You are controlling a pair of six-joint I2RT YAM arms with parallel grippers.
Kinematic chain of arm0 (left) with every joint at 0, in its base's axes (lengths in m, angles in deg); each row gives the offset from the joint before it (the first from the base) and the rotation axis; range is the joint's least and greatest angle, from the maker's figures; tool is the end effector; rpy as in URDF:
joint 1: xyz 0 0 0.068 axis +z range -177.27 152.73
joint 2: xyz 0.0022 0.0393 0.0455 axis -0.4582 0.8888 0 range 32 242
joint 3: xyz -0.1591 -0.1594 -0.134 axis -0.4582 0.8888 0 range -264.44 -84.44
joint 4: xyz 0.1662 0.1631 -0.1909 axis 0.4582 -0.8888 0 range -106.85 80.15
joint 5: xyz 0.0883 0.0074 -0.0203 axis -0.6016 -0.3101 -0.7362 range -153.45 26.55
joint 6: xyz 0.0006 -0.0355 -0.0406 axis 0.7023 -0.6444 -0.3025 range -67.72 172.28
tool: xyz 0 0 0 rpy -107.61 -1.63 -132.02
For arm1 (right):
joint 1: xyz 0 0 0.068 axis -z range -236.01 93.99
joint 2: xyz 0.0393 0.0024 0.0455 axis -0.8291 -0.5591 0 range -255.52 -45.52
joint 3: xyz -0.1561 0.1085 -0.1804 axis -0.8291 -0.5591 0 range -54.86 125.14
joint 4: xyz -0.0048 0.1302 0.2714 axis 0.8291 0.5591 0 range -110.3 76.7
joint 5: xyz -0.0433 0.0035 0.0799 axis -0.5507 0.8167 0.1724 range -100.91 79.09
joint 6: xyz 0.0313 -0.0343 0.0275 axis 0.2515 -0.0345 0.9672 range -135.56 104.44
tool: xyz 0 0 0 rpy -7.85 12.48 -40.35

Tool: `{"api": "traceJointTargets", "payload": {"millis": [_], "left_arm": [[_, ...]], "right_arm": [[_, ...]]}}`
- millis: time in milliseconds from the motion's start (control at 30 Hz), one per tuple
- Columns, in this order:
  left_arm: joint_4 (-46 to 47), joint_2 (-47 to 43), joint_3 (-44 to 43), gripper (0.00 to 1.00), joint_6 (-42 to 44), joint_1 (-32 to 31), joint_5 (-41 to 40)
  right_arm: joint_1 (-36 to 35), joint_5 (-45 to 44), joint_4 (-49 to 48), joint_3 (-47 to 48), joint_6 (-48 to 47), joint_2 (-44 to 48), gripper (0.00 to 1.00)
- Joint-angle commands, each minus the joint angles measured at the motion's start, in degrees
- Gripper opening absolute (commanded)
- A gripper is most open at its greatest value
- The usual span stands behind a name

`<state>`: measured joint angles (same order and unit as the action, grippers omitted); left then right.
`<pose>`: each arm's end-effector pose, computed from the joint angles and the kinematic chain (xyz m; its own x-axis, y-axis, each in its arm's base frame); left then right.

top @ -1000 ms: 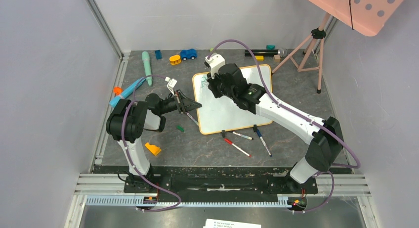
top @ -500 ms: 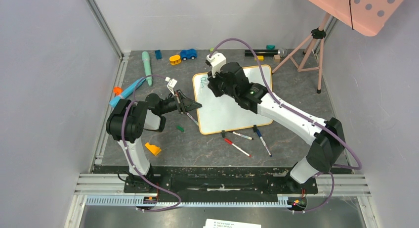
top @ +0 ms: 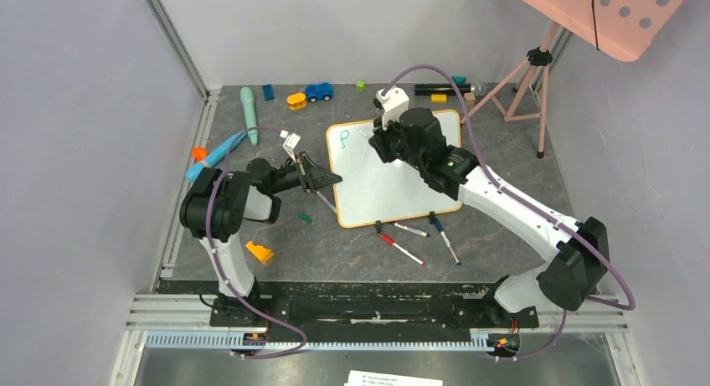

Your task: Write a sentence on the whiteboard

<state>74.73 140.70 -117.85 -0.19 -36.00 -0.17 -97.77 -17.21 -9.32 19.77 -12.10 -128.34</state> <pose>0.3122 -0.0800 0.1052 -0.6479 -0.2612 -0.7156 0.6989 0.1698 -0.6948 0.2892 0.2531 0.3469 -0.2799 -0.1694 -0.9450 -0.5689 0.8222 0.0211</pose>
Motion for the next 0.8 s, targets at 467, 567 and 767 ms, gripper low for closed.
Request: {"api": "traceJointTargets", "payload": {"millis": [467, 567, 767], "left_arm": [[4.6, -1.7, -0.9, 0.02, 1.1, 0.2, 0.8], [4.6, -1.5, -1.1, 0.02, 1.1, 0.2, 0.9], [4.6, -1.3, -1.4, 0.02, 0.9, 0.2, 1.0]], "right_arm": [[-0.5, -1.7, -0.8, -2.3, 0.1, 2.4, 0.00], [-0.9, -2.3, -0.8, -0.9, -0.1, 1.4, 0.00], [-1.0, -3.3, -0.7, -0.1, -0.5, 0.4, 0.00]]}}
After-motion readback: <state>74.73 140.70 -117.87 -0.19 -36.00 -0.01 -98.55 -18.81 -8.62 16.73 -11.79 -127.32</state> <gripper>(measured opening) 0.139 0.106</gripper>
